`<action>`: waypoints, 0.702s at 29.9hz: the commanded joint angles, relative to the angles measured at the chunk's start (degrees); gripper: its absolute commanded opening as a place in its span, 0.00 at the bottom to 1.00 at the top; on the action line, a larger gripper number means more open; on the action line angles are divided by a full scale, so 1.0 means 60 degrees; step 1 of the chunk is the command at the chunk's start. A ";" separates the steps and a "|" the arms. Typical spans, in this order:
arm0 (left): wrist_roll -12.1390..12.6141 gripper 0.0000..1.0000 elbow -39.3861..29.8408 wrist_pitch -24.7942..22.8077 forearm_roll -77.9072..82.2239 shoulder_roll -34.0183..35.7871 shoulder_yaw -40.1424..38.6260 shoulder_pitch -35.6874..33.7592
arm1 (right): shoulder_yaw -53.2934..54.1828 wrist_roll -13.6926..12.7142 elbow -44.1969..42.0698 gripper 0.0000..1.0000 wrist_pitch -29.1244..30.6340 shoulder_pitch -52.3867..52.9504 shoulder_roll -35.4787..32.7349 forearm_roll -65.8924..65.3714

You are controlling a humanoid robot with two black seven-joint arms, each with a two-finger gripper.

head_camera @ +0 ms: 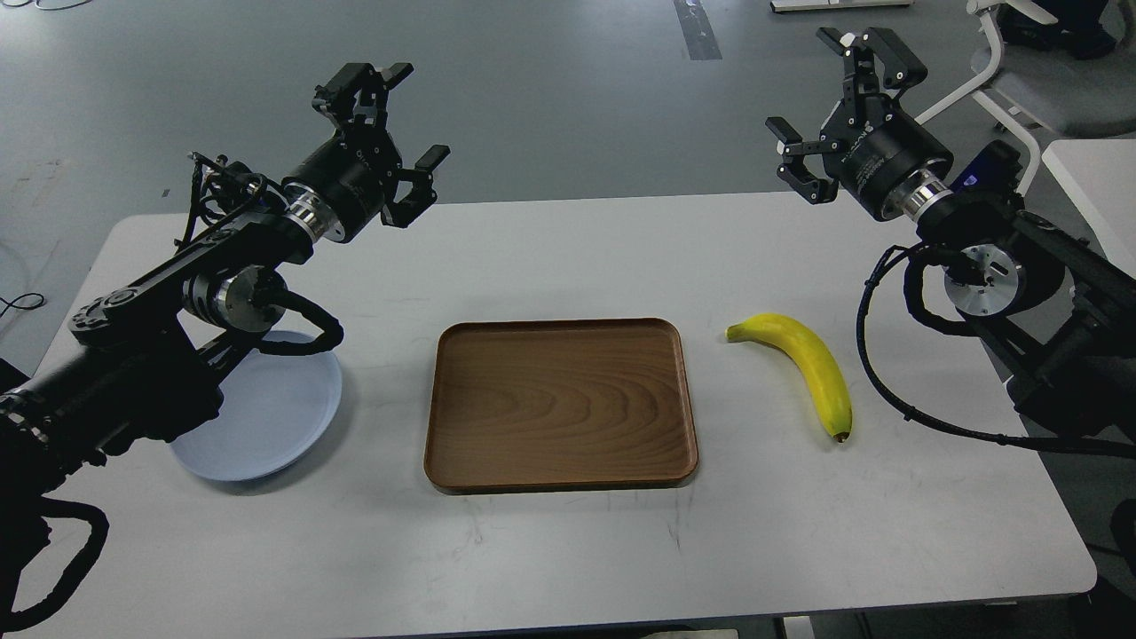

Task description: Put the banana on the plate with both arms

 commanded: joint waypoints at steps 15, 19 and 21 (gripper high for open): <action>-0.0052 0.98 0.0134 -0.0508 -0.0069 -0.0262 -0.0183 0.0564 | -0.0157 -0.0451 -0.0235 1.00 -0.0501 0.0133 0.0817 -0.0038; -0.0052 0.98 0.0119 -0.0523 -0.0069 -0.0218 -0.0197 0.0667 | -0.0157 -0.0451 -0.0221 1.00 -0.0472 0.0133 0.0744 -0.0023; -0.0052 0.98 0.0134 -0.0523 -0.0069 -0.0174 -0.0197 0.0667 | -0.0157 -0.0451 -0.0221 1.00 -0.0471 0.0133 0.0714 -0.0023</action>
